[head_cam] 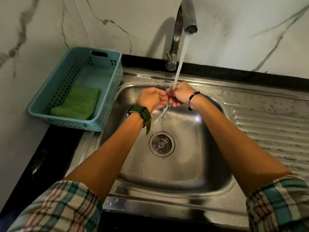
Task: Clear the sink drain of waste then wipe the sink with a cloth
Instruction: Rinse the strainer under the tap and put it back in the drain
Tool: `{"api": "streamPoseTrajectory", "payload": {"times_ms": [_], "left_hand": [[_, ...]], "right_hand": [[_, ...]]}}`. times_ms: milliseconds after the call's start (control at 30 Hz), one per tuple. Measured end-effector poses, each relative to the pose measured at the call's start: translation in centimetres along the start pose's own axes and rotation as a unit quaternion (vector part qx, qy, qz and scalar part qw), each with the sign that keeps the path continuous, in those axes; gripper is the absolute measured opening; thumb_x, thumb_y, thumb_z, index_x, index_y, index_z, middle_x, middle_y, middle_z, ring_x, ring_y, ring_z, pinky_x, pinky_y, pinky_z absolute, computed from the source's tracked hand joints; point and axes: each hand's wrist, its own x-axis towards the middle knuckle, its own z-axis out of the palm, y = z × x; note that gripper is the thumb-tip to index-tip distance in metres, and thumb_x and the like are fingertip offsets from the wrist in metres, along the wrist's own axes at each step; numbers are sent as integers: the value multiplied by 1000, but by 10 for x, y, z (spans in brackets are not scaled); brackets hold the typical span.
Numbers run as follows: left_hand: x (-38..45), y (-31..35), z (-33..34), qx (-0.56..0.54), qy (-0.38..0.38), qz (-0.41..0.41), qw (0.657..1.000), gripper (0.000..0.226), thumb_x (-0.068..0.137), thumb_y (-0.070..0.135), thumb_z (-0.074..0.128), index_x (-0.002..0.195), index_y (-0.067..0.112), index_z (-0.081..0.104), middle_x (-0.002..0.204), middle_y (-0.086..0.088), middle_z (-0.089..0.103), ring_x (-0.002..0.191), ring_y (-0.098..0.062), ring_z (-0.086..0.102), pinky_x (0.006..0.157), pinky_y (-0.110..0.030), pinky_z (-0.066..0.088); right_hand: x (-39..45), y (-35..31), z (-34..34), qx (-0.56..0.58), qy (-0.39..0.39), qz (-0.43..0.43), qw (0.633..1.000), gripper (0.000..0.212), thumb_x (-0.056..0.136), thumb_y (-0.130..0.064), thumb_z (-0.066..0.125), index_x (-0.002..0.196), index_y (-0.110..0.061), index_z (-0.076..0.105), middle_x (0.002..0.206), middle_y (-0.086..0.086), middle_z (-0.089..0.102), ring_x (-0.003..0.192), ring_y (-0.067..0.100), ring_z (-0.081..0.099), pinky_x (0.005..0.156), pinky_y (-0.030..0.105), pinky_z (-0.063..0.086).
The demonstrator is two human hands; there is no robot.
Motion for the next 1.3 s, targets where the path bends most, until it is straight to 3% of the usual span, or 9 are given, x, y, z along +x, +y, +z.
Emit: {"api": "streamPoseTrajectory", "payload": {"times_ms": [133,333,533,633,767,933,1067,1167,1300], "left_hand": [[4,10,-4,12,28,-1,1000,31,86,-7,35,72,11,56,64,-4,59,55,-13,53,55,-23,46],[0,22,9,-22,-53,-41,998,26,91,-3,38,79,13,55,72,-5,59,67,-15,53,61,-21,47],[6,40,23,-53,-84,-73,992,20,90,-9,40,84,4,53,85,-15,57,61,-15,53,43,-15,48],[12,37,22,23,-98,-78,992,14,89,-7,46,93,-1,57,94,-18,60,64,-16,56,57,-22,52],[16,25,15,69,-119,-80,987,15,89,-6,45,85,3,56,86,-17,59,64,-18,53,62,-23,45],[15,14,10,104,-103,-75,986,26,90,-5,39,74,9,55,70,-9,56,59,-17,51,57,-22,43],[4,13,6,257,-113,-21,960,26,87,-3,43,70,14,53,83,-11,56,74,-23,52,73,-32,46],[-17,11,-9,383,-81,58,918,15,86,7,48,93,9,61,101,-12,62,96,-26,57,88,-32,47],[-52,10,-39,479,-26,134,867,34,87,15,48,120,8,54,123,-15,57,113,-32,53,95,-36,45]], "right_hand": [[-4,-7,0,10,35,-18,999,50,96,-42,38,56,-16,50,32,-6,45,29,8,38,35,15,31],[12,-25,-16,46,13,-14,999,28,90,3,40,78,-11,61,67,6,59,57,15,58,59,28,49],[57,-60,-35,-106,175,-40,978,19,87,-23,60,89,-5,63,87,13,60,72,23,58,74,36,52],[66,-73,-36,-269,176,-50,946,38,84,-44,58,88,-6,61,80,9,58,73,23,55,63,30,44],[73,-76,-36,-325,180,-72,926,38,89,-36,50,62,-9,49,61,5,49,59,22,49,45,23,31],[71,-61,-34,-196,210,-39,957,35,89,-30,46,89,0,63,86,20,67,74,34,67,70,37,57],[56,-57,-34,-107,155,17,982,35,92,-31,51,101,1,62,81,14,65,69,27,67,68,35,59],[32,-46,-26,-170,38,48,984,22,90,-15,55,101,2,64,82,14,63,70,23,63,70,35,58],[-5,-48,12,-232,13,-68,970,18,89,-8,52,99,-7,68,101,12,67,89,20,60,81,27,50]]}}
